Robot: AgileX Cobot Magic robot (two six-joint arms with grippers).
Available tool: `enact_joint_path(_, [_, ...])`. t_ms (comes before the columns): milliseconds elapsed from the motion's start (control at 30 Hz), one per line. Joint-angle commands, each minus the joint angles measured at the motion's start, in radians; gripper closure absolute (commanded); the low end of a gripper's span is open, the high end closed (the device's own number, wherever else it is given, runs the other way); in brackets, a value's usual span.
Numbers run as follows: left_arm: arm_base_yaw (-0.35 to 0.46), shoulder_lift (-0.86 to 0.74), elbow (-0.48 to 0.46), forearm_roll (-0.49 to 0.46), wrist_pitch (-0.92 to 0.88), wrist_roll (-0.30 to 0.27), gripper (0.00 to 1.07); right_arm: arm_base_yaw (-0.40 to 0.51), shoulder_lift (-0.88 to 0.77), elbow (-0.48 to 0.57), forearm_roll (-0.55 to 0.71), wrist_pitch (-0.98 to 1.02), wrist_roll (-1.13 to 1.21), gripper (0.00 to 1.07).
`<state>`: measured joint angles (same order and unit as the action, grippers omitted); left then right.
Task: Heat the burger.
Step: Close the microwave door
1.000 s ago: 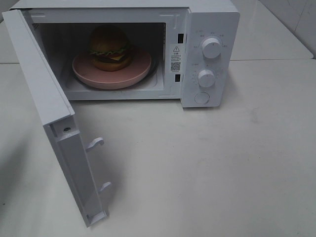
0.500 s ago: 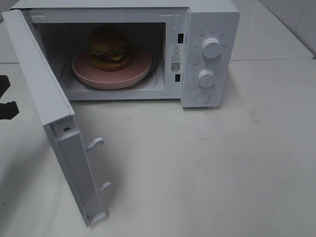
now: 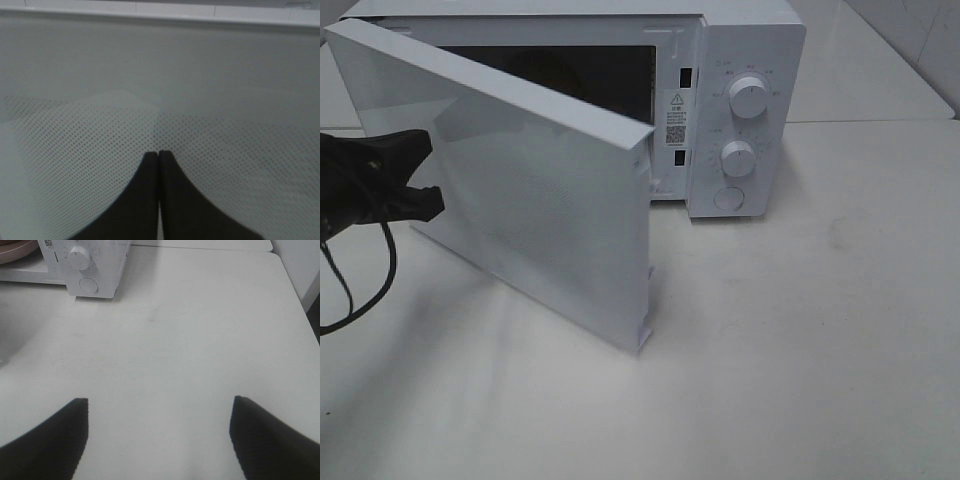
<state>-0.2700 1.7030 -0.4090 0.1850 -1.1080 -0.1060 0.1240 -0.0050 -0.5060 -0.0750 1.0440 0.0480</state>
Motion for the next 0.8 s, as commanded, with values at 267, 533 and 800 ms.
enact_joint_path(267, [-0.106,0.051,-0.121,-0.136,0.059,0.007,1.07,-0.006,-0.027,-0.001,0.001,-0.007,-0.001,0.32])
enact_joint_path(533, [-0.195,0.099,-0.203,-0.223,0.09,0.082,1.07,-0.006,-0.027,-0.001,0.001,-0.007,-0.001,0.32])
enact_joint_path(800, [-0.259,0.143,-0.291,-0.267,0.147,0.088,1.07,-0.006,-0.027,-0.001,0.001,-0.007,0.001,0.32])
